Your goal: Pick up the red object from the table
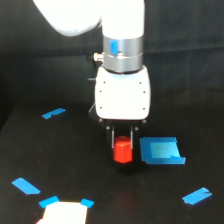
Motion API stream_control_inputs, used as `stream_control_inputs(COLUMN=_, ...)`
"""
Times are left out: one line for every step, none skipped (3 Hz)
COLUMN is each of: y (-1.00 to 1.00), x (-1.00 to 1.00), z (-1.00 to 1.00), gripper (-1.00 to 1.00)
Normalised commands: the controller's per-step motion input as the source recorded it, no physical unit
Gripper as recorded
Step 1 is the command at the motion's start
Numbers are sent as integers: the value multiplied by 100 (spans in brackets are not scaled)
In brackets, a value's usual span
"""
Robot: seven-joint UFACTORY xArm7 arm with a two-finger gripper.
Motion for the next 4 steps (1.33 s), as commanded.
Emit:
stream_control_inputs(y=-87, x=-7, z=100, gripper=-93)
stream_control_inputs(y=14, x=-16, z=99, gripper=-100)
stream_control_inputs(y=25, x=23, z=57, gripper=-100)
stream_control_inputs(y=46, x=4, z=52, gripper=-100)
